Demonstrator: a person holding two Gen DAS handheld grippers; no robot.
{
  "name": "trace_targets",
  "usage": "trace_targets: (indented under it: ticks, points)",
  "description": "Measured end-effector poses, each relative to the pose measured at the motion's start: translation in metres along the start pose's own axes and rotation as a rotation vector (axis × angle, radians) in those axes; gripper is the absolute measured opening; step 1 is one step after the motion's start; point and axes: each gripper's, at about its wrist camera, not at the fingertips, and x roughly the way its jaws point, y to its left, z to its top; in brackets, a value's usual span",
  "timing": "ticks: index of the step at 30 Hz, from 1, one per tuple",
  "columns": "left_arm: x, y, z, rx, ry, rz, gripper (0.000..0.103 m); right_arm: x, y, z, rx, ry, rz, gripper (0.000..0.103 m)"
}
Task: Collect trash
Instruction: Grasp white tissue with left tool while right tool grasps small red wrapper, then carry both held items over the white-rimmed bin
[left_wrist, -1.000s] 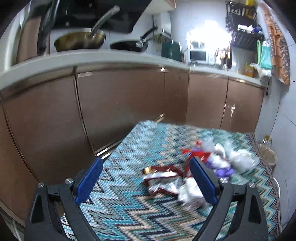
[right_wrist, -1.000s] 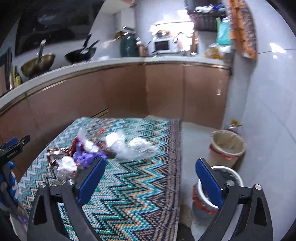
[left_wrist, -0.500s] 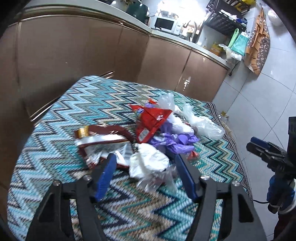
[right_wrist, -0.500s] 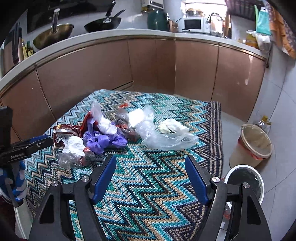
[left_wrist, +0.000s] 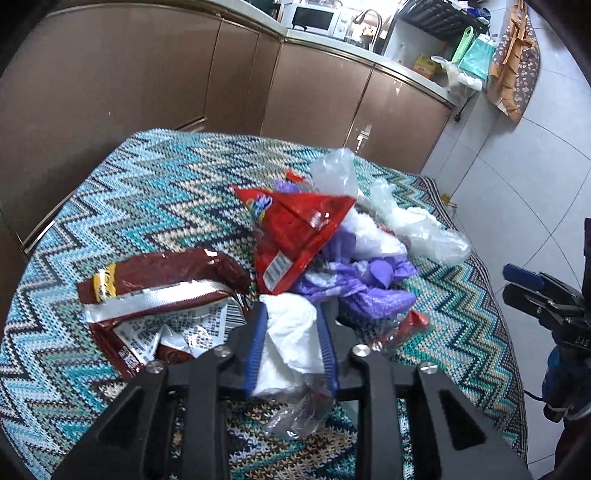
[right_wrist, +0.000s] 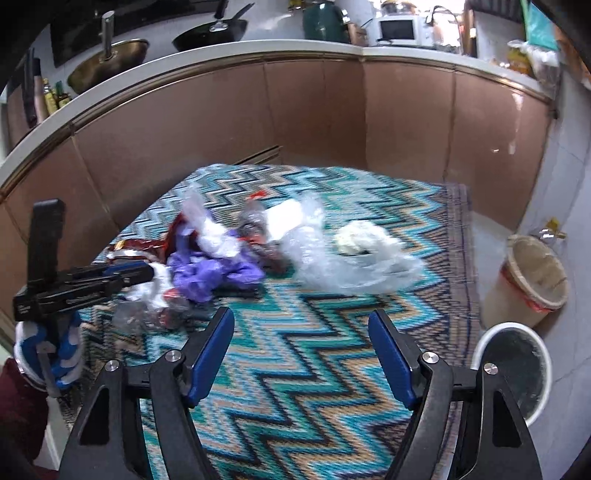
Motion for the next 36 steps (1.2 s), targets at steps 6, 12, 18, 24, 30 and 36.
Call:
trace_targets:
  ticks: [6, 12, 18, 24, 30, 36]
  points:
    - [0.007, 0.001, -0.006, 0.012, 0.028, 0.009, 0.009, 0.028, 0.025, 0.006, 0.017, 0.056, 0.221, 0.057]
    - [0.000, 0.007, -0.010, -0.023, 0.000, -0.012, 0.004, 0.056, 0.045, 0.007, 0.018, 0.116, 0.336, 0.050]
    - [-0.016, 0.004, -0.014, -0.025, -0.036, -0.021, 0.004, 0.078, 0.055, 0.009, 0.058, 0.157, 0.413, 0.037]
    - [-0.033, -0.001, -0.013, -0.028, -0.073, -0.017, 0.004, 0.085, 0.059, 0.008, 0.085, 0.165, 0.430, 0.014]
    - [-0.053, 0.001, -0.013, -0.037, -0.105, -0.007, 0.003, 0.072, 0.057, 0.006, 0.078, 0.136, 0.420, 0.007]
    - [-0.083, -0.009, -0.013, -0.022, -0.154, -0.001, 0.003, 0.029, 0.055, 0.005, 0.053, 0.070, 0.390, 0.006]
